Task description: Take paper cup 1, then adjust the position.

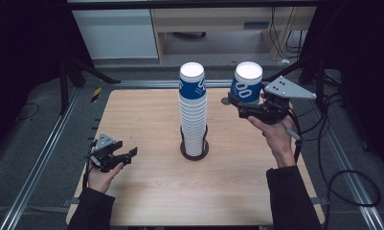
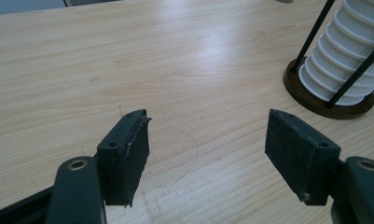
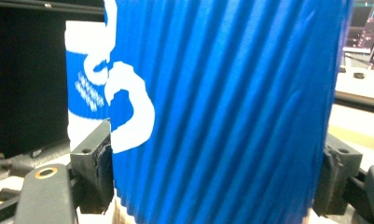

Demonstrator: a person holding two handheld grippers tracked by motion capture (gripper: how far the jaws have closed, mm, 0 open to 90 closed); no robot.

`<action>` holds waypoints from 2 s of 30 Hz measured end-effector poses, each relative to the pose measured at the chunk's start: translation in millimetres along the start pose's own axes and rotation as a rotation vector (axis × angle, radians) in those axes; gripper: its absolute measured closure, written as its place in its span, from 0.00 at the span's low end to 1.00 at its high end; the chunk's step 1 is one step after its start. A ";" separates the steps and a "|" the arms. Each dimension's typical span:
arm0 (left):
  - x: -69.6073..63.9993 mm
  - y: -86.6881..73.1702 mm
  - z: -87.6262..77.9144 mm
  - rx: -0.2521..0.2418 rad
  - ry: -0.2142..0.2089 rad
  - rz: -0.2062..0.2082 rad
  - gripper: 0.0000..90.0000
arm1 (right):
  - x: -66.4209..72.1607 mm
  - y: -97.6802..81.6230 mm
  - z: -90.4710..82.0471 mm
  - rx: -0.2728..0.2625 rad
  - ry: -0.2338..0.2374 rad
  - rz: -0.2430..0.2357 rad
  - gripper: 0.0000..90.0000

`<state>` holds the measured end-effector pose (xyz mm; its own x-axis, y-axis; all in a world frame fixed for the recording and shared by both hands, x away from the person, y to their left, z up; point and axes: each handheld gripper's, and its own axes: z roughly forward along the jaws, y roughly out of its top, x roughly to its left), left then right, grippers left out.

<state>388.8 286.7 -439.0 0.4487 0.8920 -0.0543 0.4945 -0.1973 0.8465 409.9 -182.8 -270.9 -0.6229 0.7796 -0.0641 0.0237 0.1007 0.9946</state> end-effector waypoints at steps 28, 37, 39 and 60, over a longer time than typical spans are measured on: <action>-22.6 8.2 -3.8 -0.011 -0.067 0.060 0.32 | 12.2 -111.9 -15.2 0.157 0.140 0.013 0.22; -35.0 11.7 -4.0 0.003 -0.120 0.090 0.27 | 22.4 -132.8 -5.0 0.239 0.204 -0.026 0.22; -38.9 13.0 -4.7 0.003 -0.133 0.098 0.26 | 26.8 -135.1 -1.8 0.248 0.223 -0.035 0.22; -78.4 30.0 -14.4 -0.049 -0.253 0.171 0.23 | 69.2 -153.4 24.4 0.315 0.382 -0.105 0.22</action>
<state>357.8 216.8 -401.7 0.6966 0.7166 -0.0344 0.3626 -0.3104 0.8787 382.3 -129.2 -429.9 -0.8748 0.4795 -0.0696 0.1437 0.3939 0.9079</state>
